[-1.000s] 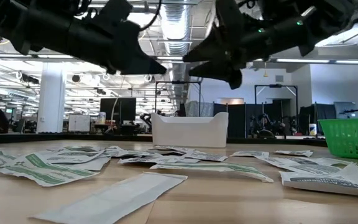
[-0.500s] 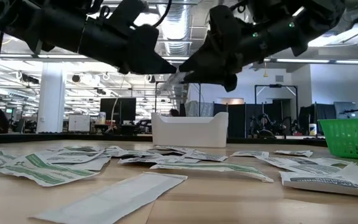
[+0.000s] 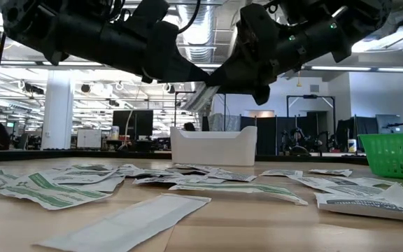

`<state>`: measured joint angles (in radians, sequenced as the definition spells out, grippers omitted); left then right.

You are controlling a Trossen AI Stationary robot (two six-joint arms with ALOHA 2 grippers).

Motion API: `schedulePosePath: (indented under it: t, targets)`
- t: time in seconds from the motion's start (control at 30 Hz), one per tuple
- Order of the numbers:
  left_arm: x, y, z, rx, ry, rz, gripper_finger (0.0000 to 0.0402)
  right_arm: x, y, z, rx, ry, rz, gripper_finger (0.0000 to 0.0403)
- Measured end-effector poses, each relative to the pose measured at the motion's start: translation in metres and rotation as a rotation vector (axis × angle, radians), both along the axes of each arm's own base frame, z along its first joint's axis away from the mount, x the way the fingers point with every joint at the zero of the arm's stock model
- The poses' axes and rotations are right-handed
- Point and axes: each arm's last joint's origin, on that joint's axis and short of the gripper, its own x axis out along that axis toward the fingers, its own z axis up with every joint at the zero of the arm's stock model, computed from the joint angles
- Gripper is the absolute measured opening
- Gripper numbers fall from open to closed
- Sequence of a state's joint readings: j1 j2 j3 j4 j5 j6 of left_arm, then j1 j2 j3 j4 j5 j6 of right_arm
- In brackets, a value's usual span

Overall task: Pick & Place First Aid Supplies
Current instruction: Put the bandage pack into the green bin

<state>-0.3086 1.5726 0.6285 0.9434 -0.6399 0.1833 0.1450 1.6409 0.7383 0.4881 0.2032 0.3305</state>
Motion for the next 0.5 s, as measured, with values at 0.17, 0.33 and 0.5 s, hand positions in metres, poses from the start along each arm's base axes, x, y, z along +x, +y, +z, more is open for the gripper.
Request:
schedulePosePath:
  t: [0.17,0.33,0.5]
  targets:
    - [0.003,0.006,0.000,-0.001,-0.001,-0.064,0.0005,-0.003,0.000,-0.006,-0.051,0.070,0.019,0.0009]
    - [0.004,0.010,0.001,-0.009,-0.008,-0.059,0.0006,-0.007,-0.001,-0.006,-0.056,0.112,0.015,0.0003]
    - [0.004,0.012,0.001,-0.009,-0.009,-0.054,0.0021,-0.016,0.002,0.005,-0.074,0.141,0.012,0.0001]
